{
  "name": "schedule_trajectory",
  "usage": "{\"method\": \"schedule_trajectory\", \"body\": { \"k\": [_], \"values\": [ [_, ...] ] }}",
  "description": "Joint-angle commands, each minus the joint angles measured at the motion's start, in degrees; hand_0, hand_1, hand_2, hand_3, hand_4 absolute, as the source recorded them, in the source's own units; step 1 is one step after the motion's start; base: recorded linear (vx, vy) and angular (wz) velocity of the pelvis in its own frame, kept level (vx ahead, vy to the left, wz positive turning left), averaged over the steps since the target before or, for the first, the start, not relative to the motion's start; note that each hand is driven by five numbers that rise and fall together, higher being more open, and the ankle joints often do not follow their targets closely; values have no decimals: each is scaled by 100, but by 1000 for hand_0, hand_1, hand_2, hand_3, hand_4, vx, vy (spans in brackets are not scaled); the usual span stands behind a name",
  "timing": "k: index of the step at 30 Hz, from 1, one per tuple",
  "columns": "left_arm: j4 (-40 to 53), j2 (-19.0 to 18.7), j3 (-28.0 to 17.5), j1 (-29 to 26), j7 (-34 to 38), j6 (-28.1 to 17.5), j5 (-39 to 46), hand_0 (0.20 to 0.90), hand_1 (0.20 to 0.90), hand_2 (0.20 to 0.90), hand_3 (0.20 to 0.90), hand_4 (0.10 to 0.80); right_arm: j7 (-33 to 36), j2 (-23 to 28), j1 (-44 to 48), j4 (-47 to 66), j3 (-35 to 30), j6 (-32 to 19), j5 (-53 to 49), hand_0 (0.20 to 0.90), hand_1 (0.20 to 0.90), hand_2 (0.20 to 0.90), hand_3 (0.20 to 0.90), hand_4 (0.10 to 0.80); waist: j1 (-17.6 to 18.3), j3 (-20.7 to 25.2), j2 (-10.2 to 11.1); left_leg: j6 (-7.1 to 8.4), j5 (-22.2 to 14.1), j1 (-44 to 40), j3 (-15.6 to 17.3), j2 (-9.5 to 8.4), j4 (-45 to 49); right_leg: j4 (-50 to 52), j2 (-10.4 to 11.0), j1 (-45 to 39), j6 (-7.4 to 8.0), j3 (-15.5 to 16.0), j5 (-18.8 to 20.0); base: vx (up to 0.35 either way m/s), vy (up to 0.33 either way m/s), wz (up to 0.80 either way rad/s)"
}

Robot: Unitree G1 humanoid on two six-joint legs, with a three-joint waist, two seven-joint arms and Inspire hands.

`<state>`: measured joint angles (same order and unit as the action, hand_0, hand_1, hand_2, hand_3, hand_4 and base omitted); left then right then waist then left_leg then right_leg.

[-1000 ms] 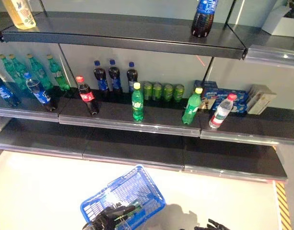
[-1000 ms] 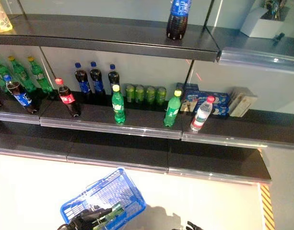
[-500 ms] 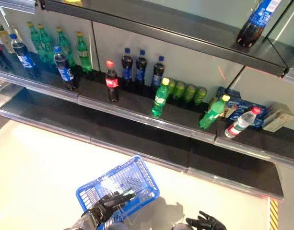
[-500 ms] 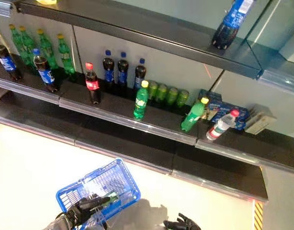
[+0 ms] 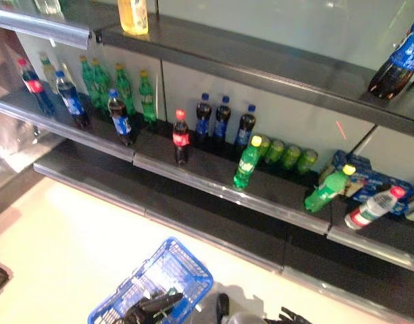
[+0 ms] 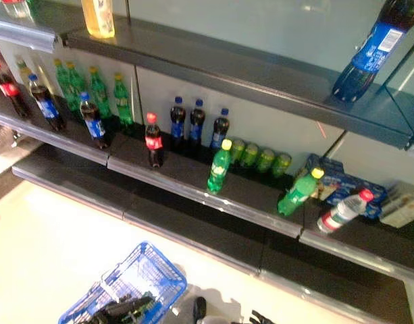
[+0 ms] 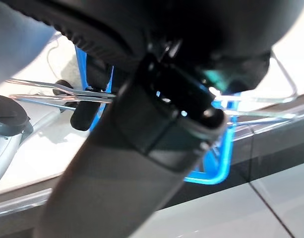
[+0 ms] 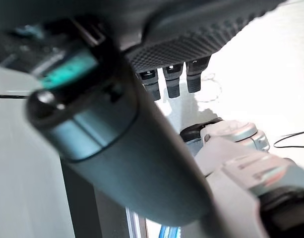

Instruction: Pick up the drink and place into the basket.

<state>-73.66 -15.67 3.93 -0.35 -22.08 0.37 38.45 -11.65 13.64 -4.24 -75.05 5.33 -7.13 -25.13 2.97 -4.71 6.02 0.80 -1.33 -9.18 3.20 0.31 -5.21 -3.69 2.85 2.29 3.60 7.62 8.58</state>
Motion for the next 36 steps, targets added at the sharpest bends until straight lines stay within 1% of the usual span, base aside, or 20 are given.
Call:
{"method": "schedule_trajectory", "body": {
  "k": [1,3,6,7,8,9,11,13,14,16,18,20,21,22,24,26,29,31,33,36],
  "values": [
    [111,-195,256,-531,-538,-326,-251,300,300,300,200,100,-42,320,484,-109,-131,-155,-58,900,900,900,900,800,57,-279,-303,-242,-358,-244,173,-616,24,447,-230,588,453,30,47,219,-88,11],
    [103,-155,240,-533,-546,-336,-253,300,300,300,200,100,-53,339,495,-108,-121,-174,-137,900,900,900,900,800,88,-231,-363,-199,-370,-282,121,-603,130,440,-259,442,342,-18,-26,247,-131,26],
    [145,-115,235,-498,-571,-415,-361,300,300,300,200,100,-107,357,502,-49,-117,-187,-77,900,900,900,900,800,148,-145,-424,-74,-529,-293,249,-530,513,371,-223,189,217,-43,-171,212,-149,9],
    [166,-98,251,-488,-553,-416,-287,300,300,300,200,100,-96,381,506,-7,-109,-150,-51,900,900,900,900,800,191,-115,-449,33,-410,-263,317,-453,918,357,-238,139,132,-53,-227,146,-149,2],
    [203,-53,243,-506,-520,-413,-220,300,300,300,200,100,-76,413,495,50,-106,-123,3,900,900,900,900,800,208,-114,-477,227,19,-20,353,-322,1656,319,-228,20,36,-65,-286,92,-115,12],
    [232,-28,247,-517,-508,-418,-198,300,300,300,200,100,-71,436,488,88,-100,-109,17,900,900,900,900,800,208,-126,-487,329,230,160,356,-255,2041,298,-213,-49,-12,-61,-320,67,-117,22],
    [386,94,319,-524,-436,-434,-127,300,300,300,200,100,-96,537,514,130,-95,-120,-35,900,900,900,900,800,151,-238,-449,547,651,973,303,-84,3580,382,-62,-239,-180,-107,-500,84,-105,22],
    [525,116,307,-481,-391,-391,-122,300,300,300,200,100,-118,585,544,114,-124,-130,-66,900,900,900,900,800,99,-313,-470,531,704,1464,243,83,3973,469,-30,-344,-249,-225,-633,118,-18,-3],
    [617,100,322,-473,-356,-342,-113,300,300,300,200,100,-106,585,563,107,-125,-133,-77,900,900,900,900,800,81,-345,-473,460,646,1534,258,202,3795,482,-23,-396,-252,-327,-681,135,64,-40],
    [725,58,343,-488,-335,-276,-95,300,300,300,200,100,-76,583,620,75,-136,-126,-107,900,900,900,900,800,60,-371,-493,367,515,1414,253,349,2955,459,-29,-453,-194,-527,-753,162,159,-62],
    [751,47,333,-480,-338,-269,-59,300,300,300,200,100,-60,604,667,26,-130,-114,-98,900,900,900,900,800,33,-364,-575,330,453,1185,15,377,1720,487,-66,-472,-105,-729,-829,229,262,-57],
    [706,55,295,-394,-435,-338,-85,300,300,300,200,100,-49,681,706,-44,-101,-108,-66,900,900,900,900,800,-17,-332,-709,406,485,806,-585,480,426,634,-89,-479,-18,-1051,-968,318,372,-57],
    [690,56,267,-332,-499,-376,-114,300,300,300,200,100,-8,726,722,-66,-102,-121,-106,900,900,900,900,800,-61,-353,-759,471,555,742,-922,494,255,768,-116,-498,-8,-1209,-1076,314,429,-59],
    [652,59,240,-285,-558,-422,-120,300,300,300,200,100,23,765,755,-78,-119,-99,-124,900,900,900,900,800,-86,-385,-780,460,441,729,-1086,499,454,907,-61,-503,19,-1342,-1204,228,327,-61],
    [587,42,205,-337,-554,-409,-78,300,300,300,200,100,-46,775,758,-120,-186,-153,-53,900,900,900,900,800,-36,-422,-811,455,340,744,-952,519,576,1186,39,-415,65,-1306,-1361,119,283,-69],
    [486,-31,324,-546,-597,-413,-61,300,300,300,200,100,-58,747,766,-110,-179,-185,-170,900,900,900,900,800,60,-510,-814,425,235,743,-779,532,623,1522,175,-143,193,-1227,-1460,32,329,-88],
    [448,-77,466,-907,-513,-367,226,300,300,300,200,100,-99,745,771,-51,-181,-223,-203,900,900,900,900,800,142,-643,-776,341,181,881,-668,454,681,1648,309,134,299,-1191,-1345,-23,320,-57],
    [461,-97,521,-1069,-450,-300,316,300,300,300,200,100,-87,699,771,37,-156,-226,-205,900,900,900,900,800,156,-700,-711,263,142,974,-606,356,703,1545,383,245,393,-1216,-1164,-35,279,-6],
    [460,-142,536,-1255,-415,-224,281,300,300,300,200,100,-38,610,858,177,-104,-274,-396,900,900,900,900,800,121,-792,-560,164,66,1120,-437,222,685,1131,563,367,585,-1296,-736,-118,234,-29],
    [436,-184,475,-1281,-265,-256,316,300,300,300,200,100,-10,547,1010,238,-65,-209,-344,900,900,900,900,800,29,-850,-503,137,75,1134,-182,218,497,858,784,549,737,-1053,-360,-117,101,-65]
  ]
}}
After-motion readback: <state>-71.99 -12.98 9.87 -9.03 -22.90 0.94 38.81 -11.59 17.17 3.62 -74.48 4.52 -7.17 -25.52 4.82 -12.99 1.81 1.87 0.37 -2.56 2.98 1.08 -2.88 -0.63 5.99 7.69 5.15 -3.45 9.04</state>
